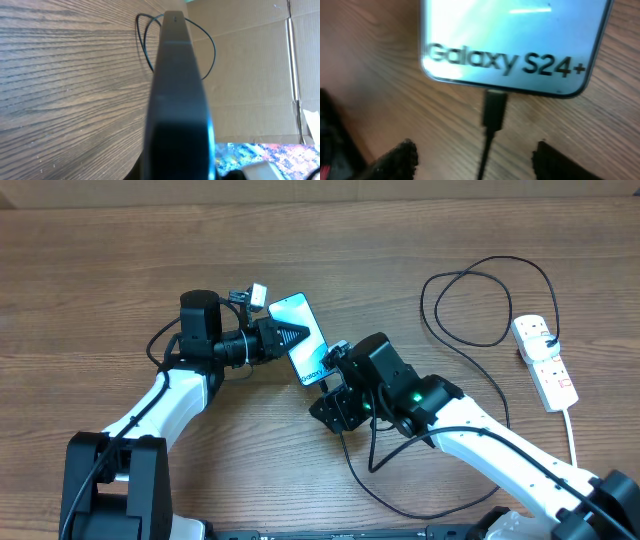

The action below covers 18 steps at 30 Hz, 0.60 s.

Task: Plug charger to phone and switch on socket
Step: 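Push the black cable connector into the phone's bottom port with right gripper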

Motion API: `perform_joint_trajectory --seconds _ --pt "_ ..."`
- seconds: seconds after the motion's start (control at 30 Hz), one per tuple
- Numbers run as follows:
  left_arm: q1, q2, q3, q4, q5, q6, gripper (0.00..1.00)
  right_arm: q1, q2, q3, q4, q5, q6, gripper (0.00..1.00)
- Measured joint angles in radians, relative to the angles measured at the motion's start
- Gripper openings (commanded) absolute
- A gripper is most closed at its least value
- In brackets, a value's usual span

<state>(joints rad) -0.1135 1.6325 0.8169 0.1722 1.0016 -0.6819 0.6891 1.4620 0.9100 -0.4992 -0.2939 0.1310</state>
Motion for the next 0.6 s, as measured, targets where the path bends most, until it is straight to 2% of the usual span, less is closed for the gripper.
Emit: perform_joint_trajectory --seconds 0.27,0.53,0.6 --pt "0.0 0.0 0.0 0.0 0.011 -0.007 0.04 0.0 0.034 0.0 0.036 0.036 0.046 0.29" --pt "0.0 0.0 0.0 0.002 0.011 -0.007 0.04 0.002 0.034 0.0 0.087 0.033 0.054 0.04" --pt "0.0 0.0 0.0 0.003 0.012 -0.007 0.04 0.005 0.034 0.0 0.089 0.032 0.055 0.04"
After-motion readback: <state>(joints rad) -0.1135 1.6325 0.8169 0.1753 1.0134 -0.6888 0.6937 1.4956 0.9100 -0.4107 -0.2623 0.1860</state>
